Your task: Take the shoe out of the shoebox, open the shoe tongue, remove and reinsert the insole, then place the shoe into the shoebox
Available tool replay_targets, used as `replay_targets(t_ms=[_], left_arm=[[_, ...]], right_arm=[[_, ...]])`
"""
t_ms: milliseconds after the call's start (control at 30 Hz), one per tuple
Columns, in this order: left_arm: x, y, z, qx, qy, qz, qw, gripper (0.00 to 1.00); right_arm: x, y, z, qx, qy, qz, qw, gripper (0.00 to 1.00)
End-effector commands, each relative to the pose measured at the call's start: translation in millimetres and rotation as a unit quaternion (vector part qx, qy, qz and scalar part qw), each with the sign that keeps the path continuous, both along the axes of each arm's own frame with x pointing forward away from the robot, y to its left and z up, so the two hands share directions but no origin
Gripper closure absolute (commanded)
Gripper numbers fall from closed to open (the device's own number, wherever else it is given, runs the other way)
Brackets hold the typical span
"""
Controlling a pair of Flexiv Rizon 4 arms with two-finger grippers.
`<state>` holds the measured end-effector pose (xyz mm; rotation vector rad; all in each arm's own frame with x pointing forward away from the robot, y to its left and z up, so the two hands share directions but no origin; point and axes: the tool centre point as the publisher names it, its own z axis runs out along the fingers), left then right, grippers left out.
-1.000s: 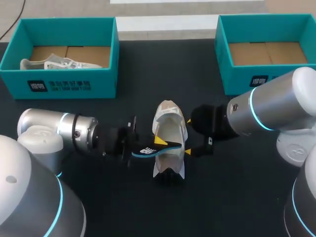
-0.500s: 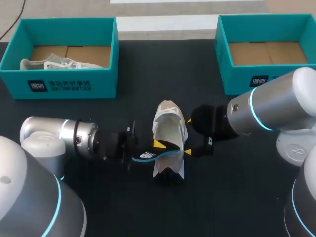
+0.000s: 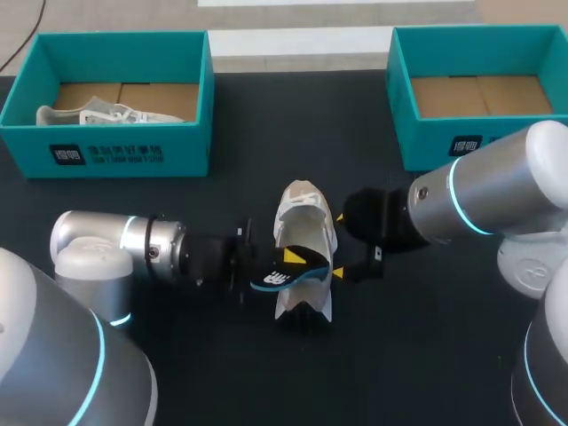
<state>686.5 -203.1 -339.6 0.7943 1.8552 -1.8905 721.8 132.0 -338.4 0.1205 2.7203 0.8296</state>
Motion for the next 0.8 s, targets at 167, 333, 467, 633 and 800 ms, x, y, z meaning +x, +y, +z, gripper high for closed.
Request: replay_targets(t_ms=[167,333,467,633,800], left_arm=[[18.1,-5.2,-9.4,0.005,-0.007,0.014,1.000,1.00],[28.5,-8.0,-18.3,0.014,-0.006,0.019,1.000,1.00],[31.1,-9.2,-23.1,0.024,-0.005,0.020,1.000,1.00],[31.5,-8.5,-28.8,0.035,0.000,0.020,0.999,1.00],[26.5,-4.9,-24.1,0.043,-0.003,0.020,0.999,1.00]], right_arm=[[-1.1,1.1,-0.8,0.000,-0.001,-0.002,1.000,0.00],[-1.1,1.1,-0.8,0.000,-0.001,-0.002,1.000,0.00],[-1.1,1.1,-0.8,0.000,-0.001,-0.002,1.000,0.00],[-1.1,1.1,-0.8,0.000,-0.001,-0.002,1.000,0.00],[-1.1,1.1,-0.8,0.000,-0.001,-0.002,1.000,0.00]])
